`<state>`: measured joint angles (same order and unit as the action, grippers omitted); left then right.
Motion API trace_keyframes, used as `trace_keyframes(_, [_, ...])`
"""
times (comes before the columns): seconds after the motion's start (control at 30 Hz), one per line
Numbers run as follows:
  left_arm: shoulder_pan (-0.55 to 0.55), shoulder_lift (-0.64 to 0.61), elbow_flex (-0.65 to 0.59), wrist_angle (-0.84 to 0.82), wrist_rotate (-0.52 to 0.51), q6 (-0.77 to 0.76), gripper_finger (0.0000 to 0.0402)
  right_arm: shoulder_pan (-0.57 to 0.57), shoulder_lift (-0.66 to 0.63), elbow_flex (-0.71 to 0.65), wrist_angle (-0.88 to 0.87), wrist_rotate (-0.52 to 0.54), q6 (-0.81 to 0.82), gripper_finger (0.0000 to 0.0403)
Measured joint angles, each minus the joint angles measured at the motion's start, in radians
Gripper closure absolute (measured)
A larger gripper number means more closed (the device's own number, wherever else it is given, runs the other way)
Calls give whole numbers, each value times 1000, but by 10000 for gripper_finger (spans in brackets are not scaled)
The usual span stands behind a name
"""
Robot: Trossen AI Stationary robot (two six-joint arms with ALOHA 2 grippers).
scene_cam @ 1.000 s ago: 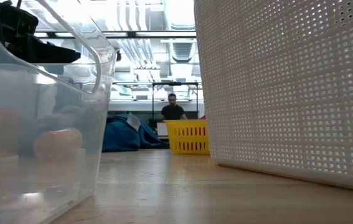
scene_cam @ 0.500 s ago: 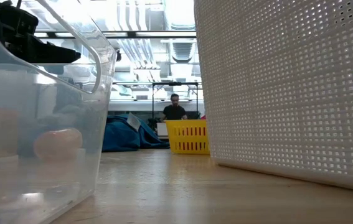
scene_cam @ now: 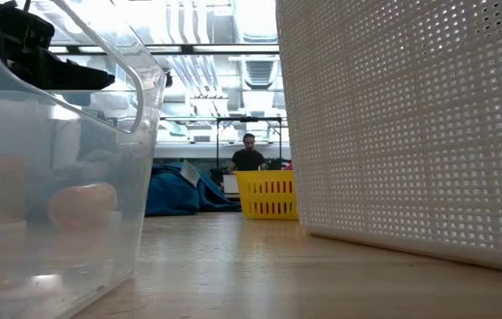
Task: Pick & place medical supplies in basket/bin
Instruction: Put the light blue bandage into the yellow bin
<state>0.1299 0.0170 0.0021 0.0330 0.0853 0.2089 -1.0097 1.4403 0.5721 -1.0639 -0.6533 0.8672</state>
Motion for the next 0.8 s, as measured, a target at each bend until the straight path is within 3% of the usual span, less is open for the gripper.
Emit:
trace_keyframes(0.3, [0,0,0,0,0,0,284,36,143,0,2,-12,-1,95])
trace_keyframes(0.47, [0,0,0,0,0,0,284,57,221,0,1,-113,-25,99])
trace_keyframes(0.57, [0,0,0,0,0,0,284,66,246,4,1,-162,-25,98])
trace_keyframes(0.8, [0,0,0,0,0,0,284,70,261,12,5,-167,-36,92])
